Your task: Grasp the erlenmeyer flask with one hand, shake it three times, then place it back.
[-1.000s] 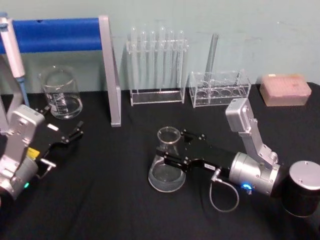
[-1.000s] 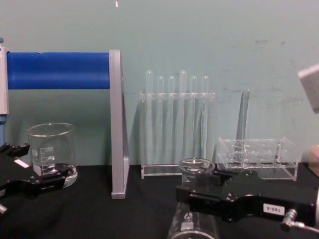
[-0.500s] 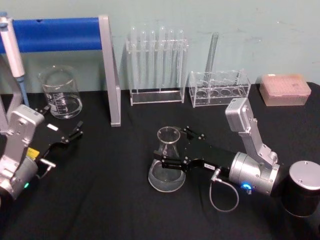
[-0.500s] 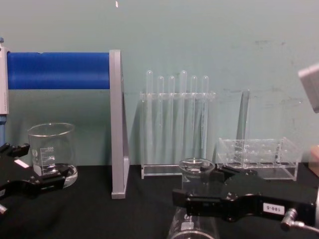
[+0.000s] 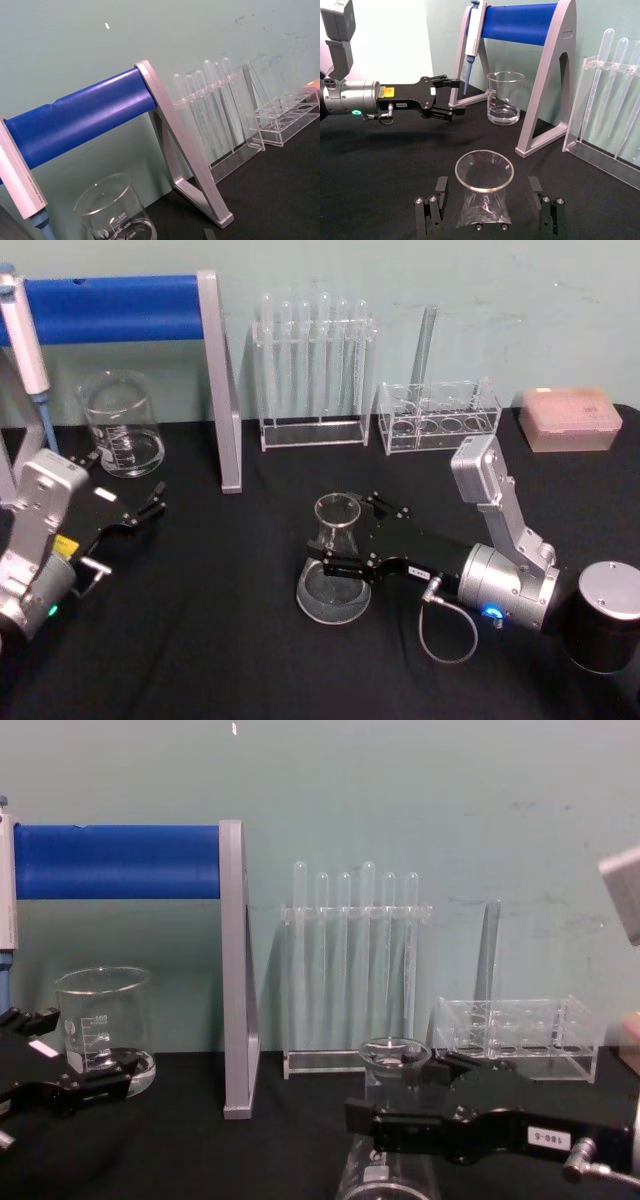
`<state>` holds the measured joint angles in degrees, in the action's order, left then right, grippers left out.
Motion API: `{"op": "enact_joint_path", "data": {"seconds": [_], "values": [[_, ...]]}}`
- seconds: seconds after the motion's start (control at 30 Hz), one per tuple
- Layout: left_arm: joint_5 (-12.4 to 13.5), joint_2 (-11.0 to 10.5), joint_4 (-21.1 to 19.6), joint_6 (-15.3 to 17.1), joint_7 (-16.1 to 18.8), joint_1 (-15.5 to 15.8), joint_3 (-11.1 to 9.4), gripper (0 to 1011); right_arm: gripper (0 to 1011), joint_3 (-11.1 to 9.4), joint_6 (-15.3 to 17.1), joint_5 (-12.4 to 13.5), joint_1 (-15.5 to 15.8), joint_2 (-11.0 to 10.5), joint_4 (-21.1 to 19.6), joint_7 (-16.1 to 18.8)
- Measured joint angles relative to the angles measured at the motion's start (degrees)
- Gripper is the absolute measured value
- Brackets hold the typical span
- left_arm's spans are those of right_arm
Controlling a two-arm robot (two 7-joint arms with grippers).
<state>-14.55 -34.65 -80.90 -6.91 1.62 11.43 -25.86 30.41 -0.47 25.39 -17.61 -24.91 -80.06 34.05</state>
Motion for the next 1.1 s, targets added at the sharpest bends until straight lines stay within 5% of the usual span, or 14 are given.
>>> {"op": "enact_joint_path", "data": {"seconds": [0.67,1.1], "values": [[0.00,0.00,0.00,0.00,0.00,0.00,0.00,1001,1000,0.20,-1.30,-2.81,1.90,-2.73,-2.72,0.19],[0.00,0.00,0.00,0.00,0.00,0.00,0.00,1001,1000,-4.04,-1.10,-3.47,7.02,-6.30,-7.29,-3.70]]}}
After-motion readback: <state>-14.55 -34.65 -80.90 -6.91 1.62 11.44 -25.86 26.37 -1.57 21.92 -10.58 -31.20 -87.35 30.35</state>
